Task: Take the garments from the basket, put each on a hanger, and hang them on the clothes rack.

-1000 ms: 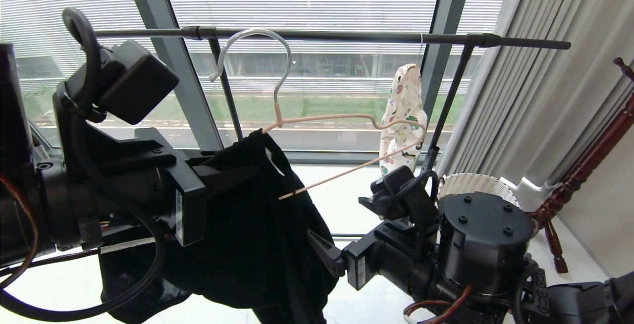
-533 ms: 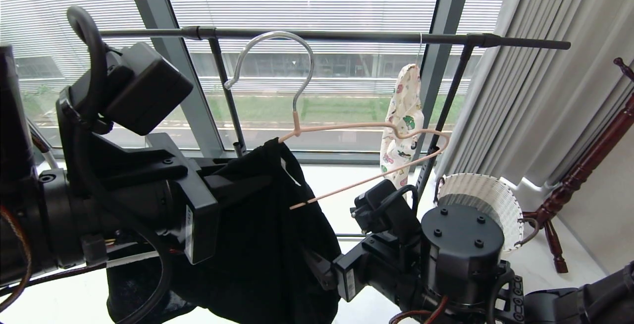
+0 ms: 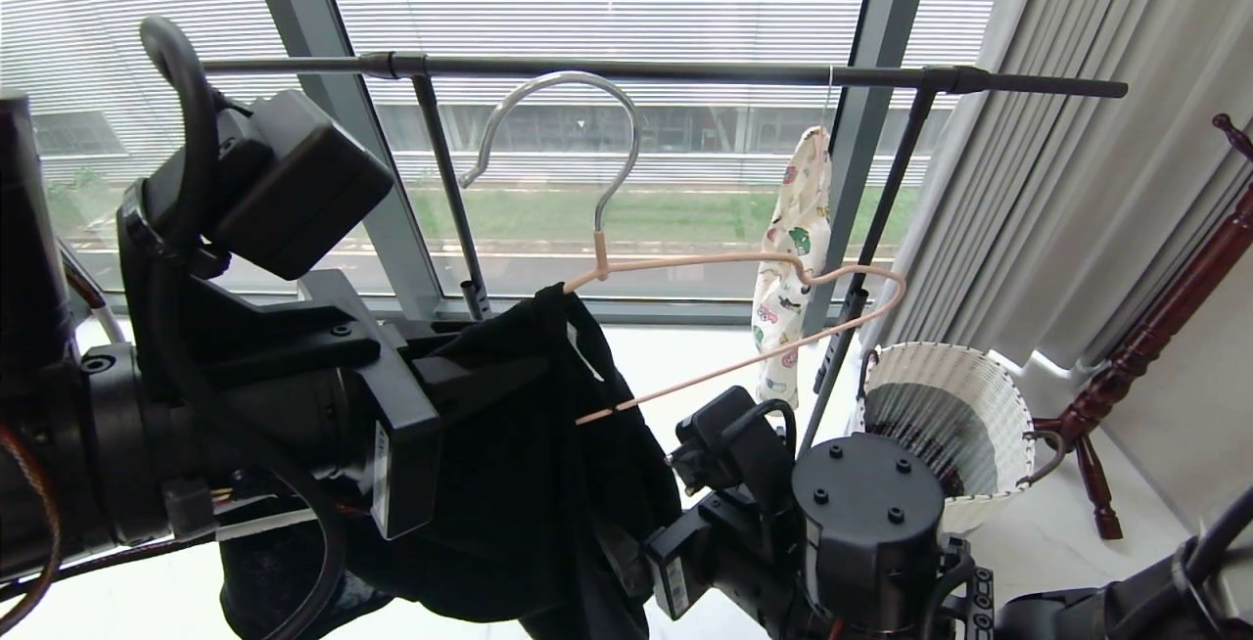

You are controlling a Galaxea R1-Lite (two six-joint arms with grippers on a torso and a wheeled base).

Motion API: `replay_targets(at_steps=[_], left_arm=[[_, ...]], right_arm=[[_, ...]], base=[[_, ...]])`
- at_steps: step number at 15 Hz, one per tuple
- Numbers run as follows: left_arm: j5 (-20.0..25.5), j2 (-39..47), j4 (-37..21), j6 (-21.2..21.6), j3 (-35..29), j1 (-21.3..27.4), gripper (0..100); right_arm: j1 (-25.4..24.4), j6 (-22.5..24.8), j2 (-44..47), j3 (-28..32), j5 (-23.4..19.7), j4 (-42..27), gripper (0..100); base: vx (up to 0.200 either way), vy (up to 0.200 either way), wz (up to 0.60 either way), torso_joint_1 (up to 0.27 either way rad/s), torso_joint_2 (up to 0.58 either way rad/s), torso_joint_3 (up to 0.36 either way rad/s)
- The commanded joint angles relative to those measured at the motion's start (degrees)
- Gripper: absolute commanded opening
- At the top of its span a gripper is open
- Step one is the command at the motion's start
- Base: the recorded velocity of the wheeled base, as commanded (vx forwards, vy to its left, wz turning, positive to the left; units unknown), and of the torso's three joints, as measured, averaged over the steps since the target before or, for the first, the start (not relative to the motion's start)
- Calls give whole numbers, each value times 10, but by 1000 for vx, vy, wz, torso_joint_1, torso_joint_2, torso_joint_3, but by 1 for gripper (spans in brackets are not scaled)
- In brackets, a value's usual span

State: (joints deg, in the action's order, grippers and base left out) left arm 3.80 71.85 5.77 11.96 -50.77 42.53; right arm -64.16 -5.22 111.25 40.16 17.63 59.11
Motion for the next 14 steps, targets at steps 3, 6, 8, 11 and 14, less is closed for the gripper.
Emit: replay_targets(at_steps=[3, 6, 8, 11, 14], left_arm=[[-15, 0, 0, -1, 0, 1, 0], [-44, 0, 0, -3, 7, -5, 0], [-46, -2, 0, -1, 21, -28, 0], [-49, -16, 0, 0, 39, -36, 0], [-49, -36, 0, 1, 59, -36, 0]], right_arm=[[33, 75, 27, -10, 38, 0, 100], [75, 139, 26, -11, 38, 29, 100], [108, 182, 19, -42, 37, 83, 100], [141, 195, -2, -103, 35, 136, 100], [202, 195, -49, -123, 8, 137, 100]], base=[[0, 0, 0, 0, 0, 0], [0, 0, 0, 0, 0, 0], [0, 0, 0, 0, 0, 0], [0, 0, 0, 0, 0, 0], [0, 0, 0, 0, 0, 0]])
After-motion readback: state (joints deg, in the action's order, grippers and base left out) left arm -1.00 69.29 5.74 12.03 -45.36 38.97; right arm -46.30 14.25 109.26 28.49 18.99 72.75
